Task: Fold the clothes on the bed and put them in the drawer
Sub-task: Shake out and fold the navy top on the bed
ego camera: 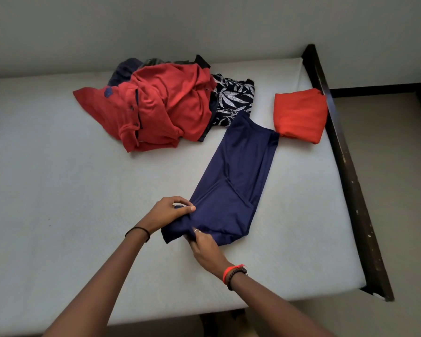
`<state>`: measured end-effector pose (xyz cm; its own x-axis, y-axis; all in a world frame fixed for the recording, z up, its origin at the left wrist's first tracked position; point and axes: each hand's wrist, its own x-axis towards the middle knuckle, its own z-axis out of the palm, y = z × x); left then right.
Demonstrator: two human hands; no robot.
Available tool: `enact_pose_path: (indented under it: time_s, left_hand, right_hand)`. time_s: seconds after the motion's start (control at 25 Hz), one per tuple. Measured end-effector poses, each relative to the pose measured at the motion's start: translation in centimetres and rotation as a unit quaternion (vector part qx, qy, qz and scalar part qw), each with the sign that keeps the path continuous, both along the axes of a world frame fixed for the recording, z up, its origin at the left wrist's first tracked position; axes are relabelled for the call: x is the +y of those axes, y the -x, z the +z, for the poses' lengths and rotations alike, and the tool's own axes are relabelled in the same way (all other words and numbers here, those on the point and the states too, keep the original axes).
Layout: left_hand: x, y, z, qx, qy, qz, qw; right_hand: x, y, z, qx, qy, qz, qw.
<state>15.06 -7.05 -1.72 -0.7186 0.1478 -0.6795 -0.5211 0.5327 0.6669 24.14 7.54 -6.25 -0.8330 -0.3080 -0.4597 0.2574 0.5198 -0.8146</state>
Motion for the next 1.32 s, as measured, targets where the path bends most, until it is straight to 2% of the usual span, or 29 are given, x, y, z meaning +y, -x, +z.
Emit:
enact_pose_path:
  time_s: [0.16,0.32,0.4,0.56,0.68,0.8,0.88,0.92,1.04,1.12,1.16,1.2,1.24,1.32]
  left_hand:
    - [1.4,1.3,1.9,-0.043,0.005,-0.061,0.997]
    - [2.8,2.5,3.2,-0.055,-0.022,-0.056,0.997]
    - [3.7,3.4,3.5,-0.046,-0.042,-0.02,0.998]
    - [5.1,6.8,3.0,-0.018,-0.136,0.138,0.981]
    - [5.9,9.6,1.6,0.036,-0.13,0.212,0.968]
    - [6.6,11.3,-0.7,0.052,-0.118,0.233,0.964]
    - [7.0,11.6,-3.3,0.045,-0.095,0.237,0.966]
    - [7.2,11.3,-4.6,0.041,-0.079,0.234,0.968]
    - [7.7,9.2,-9.1,0.045,0.003,0.181,0.983]
    - [7.9,7.5,-10.9,0.112,0.088,0.11,0.984]
    - [7.9,6.7,-11.3,0.175,0.128,0.049,0.975]
    - [7.7,6.0,-11.8,0.248,0.169,-0.04,0.953]
    - [7.7,5.5,-12.1,0.315,0.204,-0.141,0.916]
    - [7.5,4.7,-13.2,0.375,0.245,-0.32,0.835]
  right_hand:
    - [1.2,-0.9,3.0,-0.076,0.055,0.002,0.996]
    - [3.9,0.3,5.9,-0.13,0.103,0.063,0.984]
    - [5.7,1.9,7.0,-0.161,0.101,0.086,0.978]
    - [10.8,9.2,8.2,-0.168,0.089,0.073,0.979]
    - [14.4,16.0,6.6,-0.179,0.138,0.01,0.974]
    - [17.2,22.5,3.3,-0.205,0.174,-0.03,0.963]
    - [18.5,25.8,-0.2,-0.223,0.116,-0.04,0.967]
    - [19.0,27.0,-2.3,-0.214,0.059,-0.06,0.973]
    - [19.8,28.0,-7.3,-0.134,-0.11,-0.183,0.968]
    - [19.1,26.1,-8.2,-0.013,-0.166,-0.253,0.953]
    - [18.2,24.2,-8.1,0.072,-0.191,-0.259,0.944]
    - [16.9,21.7,-7.9,0.153,-0.217,-0.24,0.934]
    - [15.5,18.8,-7.6,0.213,-0.243,-0.194,0.926]
    - [12.8,12.5,-7.7,0.251,-0.297,-0.057,0.92]
